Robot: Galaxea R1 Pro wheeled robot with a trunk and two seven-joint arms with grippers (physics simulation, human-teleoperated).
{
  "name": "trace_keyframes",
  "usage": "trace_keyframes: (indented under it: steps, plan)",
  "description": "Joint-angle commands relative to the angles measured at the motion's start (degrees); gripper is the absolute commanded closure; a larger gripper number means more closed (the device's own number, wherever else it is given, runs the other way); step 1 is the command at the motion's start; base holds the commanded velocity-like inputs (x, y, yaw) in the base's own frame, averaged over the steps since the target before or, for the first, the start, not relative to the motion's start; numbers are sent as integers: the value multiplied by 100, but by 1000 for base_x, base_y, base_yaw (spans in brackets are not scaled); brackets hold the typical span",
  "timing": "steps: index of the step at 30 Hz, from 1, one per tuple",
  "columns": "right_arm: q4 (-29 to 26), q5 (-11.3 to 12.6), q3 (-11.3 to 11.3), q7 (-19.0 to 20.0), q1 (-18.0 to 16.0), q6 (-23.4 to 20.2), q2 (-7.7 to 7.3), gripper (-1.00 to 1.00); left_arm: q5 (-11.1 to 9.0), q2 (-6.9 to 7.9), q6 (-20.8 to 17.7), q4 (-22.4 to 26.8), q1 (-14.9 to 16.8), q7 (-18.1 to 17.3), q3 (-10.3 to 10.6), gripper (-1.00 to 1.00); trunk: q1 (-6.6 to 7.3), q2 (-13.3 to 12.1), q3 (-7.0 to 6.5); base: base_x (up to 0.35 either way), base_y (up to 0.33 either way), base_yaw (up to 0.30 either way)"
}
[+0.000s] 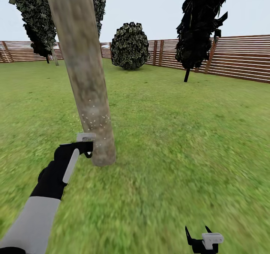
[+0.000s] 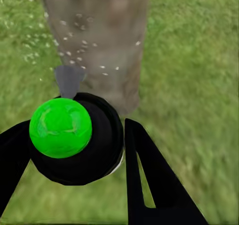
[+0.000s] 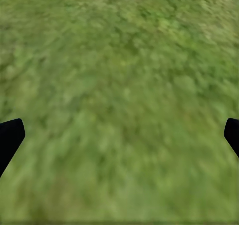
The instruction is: In the garden, pick up the pesticide atomizer on the floor and spray pesticide onto both trees until each tree trunk is fully covered.
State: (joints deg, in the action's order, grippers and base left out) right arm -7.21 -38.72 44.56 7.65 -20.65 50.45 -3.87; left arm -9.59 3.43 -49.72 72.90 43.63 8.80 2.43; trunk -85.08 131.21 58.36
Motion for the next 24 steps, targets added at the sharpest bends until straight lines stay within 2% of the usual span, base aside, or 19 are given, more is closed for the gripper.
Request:
trace_keyframes:
  steps: [1,4,6,8,10,12,13,15,16,20,24]
  plan:
    - [0,1,0,0,0,0,0,-100,-34,26,-17,7,11,-26,-135,100,0,0,0,0,0,0]
    - [0,-1,0,0,0,0,0,-100,-34,154,-42,19,26,-209,-429,100,0,0,0,0,0,0]
    - [0,1,0,0,0,0,0,-100,-34,200,-46,52,34,-293,-463,100,0,0,0,0,0,0]
    - [0,0,0,0,0,0,0,-100,-34,163,-96,208,32,-318,-438,100,0,0,0,0,0,0]
    - [0,0,0,0,0,0,0,-100,-34,89,-321,452,36,-325,-347,100,0,0,0,0,0,0]
    - [0,0,0,0,0,0,0,-100,-30,-48,-407,550,40,-323,-194,100,0,0,0,0,0,0]
    - [0,-1,0,0,0,0,0,-100,-27,-204,-438,588,46,-320,-119,100,0,0,0,0,0,0]
    - [0,1,0,0,0,0,0,-100,-24,-346,-489,616,48,-318,-88,100,0,0,0,0,0,0]
    - [0,-1,0,0,0,0,0,-100,-20,-371,-562,653,48,-318,-85,100,0,0,0,0,0,0]
    - [0,-3,0,0,0,0,0,-100,-17,-311,-731,805,44,-318,-138,100,0,0,0,0,0,0]
    - [0,-3,0,0,0,0,0,-100,-27,-123,-748,877,5,-332,-407,100,0,0,0,0,0,0]
